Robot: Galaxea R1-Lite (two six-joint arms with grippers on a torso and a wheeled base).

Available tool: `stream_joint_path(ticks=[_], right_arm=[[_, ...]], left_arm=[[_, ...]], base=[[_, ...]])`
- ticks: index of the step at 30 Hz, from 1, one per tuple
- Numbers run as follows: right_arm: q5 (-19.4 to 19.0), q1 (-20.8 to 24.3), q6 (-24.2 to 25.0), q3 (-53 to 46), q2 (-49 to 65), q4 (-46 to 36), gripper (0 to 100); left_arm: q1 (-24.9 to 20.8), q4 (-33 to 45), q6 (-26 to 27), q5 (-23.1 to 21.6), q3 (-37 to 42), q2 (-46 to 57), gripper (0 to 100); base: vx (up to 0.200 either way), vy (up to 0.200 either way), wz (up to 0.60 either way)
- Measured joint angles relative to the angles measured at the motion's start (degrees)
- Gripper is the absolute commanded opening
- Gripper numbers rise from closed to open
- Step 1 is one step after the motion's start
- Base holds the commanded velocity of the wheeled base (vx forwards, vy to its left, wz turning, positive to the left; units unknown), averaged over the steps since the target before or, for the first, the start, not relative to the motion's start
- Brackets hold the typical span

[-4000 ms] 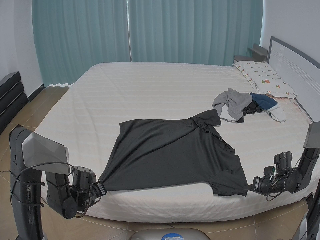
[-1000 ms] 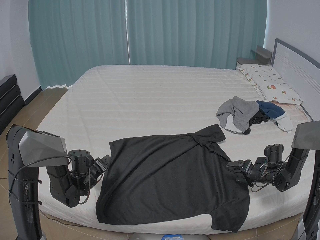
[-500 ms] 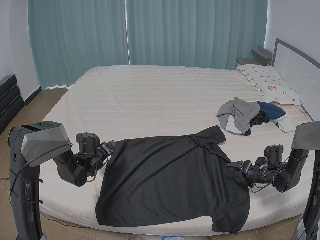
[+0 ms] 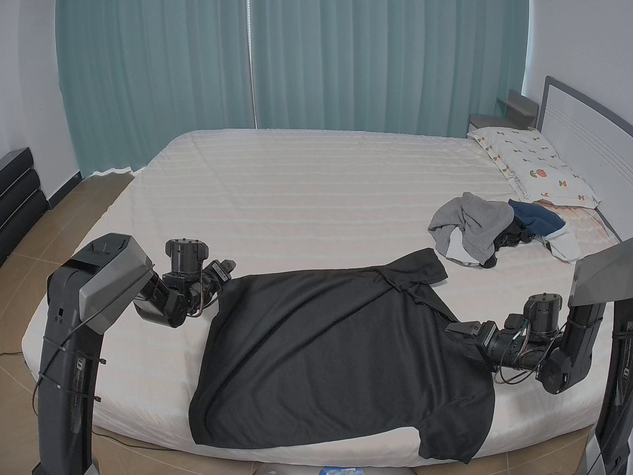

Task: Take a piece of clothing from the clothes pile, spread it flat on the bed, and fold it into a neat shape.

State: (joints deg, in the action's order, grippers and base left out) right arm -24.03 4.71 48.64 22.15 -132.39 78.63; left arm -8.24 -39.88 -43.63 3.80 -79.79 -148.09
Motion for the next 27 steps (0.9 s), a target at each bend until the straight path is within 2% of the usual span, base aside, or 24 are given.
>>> stream_joint_path(ticks=[5,14,15,23,27], right_arm=[[0.0,0.1,0.0,-0.8,-1.0,0.8,100],[0.0,0.2,0.1,-1.0,-1.6,1.0,100],[0.0,0.2,0.2,-1.0,-1.6,1.0,100],[0.0,0.2,0.2,-1.0,-1.7,1.0,100],[0.0,0.2,0.3,-1.0,-1.7,1.0,100]], left_arm=[[0.4,0.4,0.0,-0.4,-5.4,-3.8,100],[0.3,0.5,-0.1,-0.5,-7.3,-6.5,100],[0.2,0.5,-0.1,-0.5,-7.5,-6.7,0],[0.0,0.5,-0.1,0.0,-9.3,-8.1,0],[0.0,0.5,0.1,1.7,-10.4,-8.9,0]], base=[[0.0,0.0,0.0],[0.0,0.0,0.0],[0.0,0.0,0.0],[0.0,0.0,0.0],[0.0,0.0,0.0]])
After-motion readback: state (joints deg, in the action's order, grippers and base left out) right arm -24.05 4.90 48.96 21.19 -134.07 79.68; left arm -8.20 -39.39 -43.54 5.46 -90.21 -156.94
